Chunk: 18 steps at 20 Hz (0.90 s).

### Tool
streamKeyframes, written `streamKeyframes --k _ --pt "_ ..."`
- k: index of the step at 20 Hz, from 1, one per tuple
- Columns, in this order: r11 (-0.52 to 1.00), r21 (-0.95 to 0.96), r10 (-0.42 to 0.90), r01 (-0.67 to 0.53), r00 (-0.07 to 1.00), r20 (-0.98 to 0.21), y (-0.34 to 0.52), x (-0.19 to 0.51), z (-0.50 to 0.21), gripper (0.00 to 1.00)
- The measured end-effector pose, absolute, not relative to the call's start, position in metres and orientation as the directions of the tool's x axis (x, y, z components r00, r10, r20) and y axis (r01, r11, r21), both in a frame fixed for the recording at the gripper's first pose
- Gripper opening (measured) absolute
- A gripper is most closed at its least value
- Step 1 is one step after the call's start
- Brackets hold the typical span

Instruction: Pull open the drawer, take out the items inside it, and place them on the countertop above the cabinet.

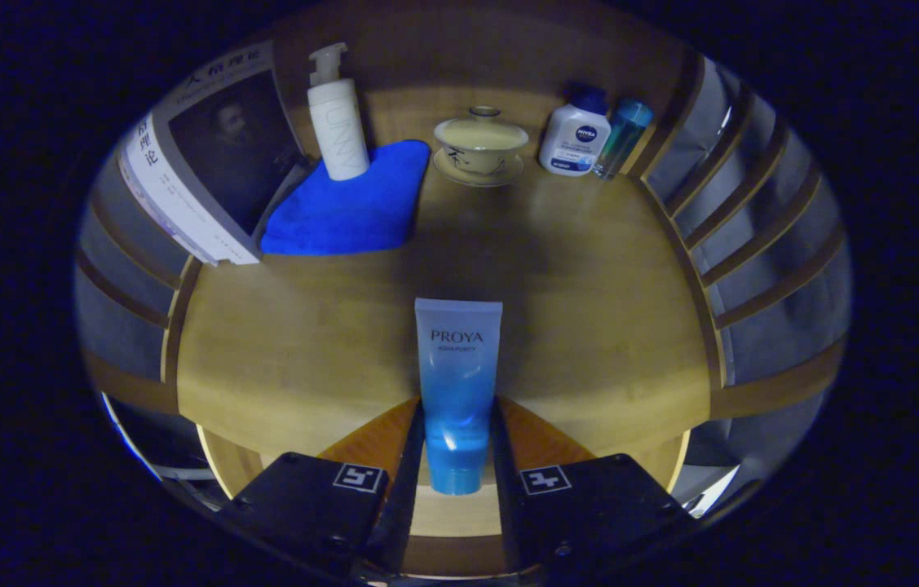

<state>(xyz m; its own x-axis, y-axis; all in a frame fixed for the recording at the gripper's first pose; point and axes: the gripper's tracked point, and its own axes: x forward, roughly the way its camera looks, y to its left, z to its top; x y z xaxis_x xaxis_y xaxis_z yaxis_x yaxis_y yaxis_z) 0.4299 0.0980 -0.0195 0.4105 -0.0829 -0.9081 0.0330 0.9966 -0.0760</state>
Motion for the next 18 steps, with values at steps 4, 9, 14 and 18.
streamKeyframes --k 4,9,14,18 --pt "0.998 -0.052 -0.065 0.043 0.423 -0.904 0.096 0.431 -0.018 0.51" --pt "0.999 -0.03 -0.046 0.042 0.462 -0.885 0.102 0.421 -0.003 0.55" --pt "1.0 -0.008 -0.017 0.02 0.533 -0.846 0.107 0.393 0.016 0.55" --pt "1.0 0.026 0.029 -0.015 0.638 -0.769 0.115 0.348 0.037 0.55"
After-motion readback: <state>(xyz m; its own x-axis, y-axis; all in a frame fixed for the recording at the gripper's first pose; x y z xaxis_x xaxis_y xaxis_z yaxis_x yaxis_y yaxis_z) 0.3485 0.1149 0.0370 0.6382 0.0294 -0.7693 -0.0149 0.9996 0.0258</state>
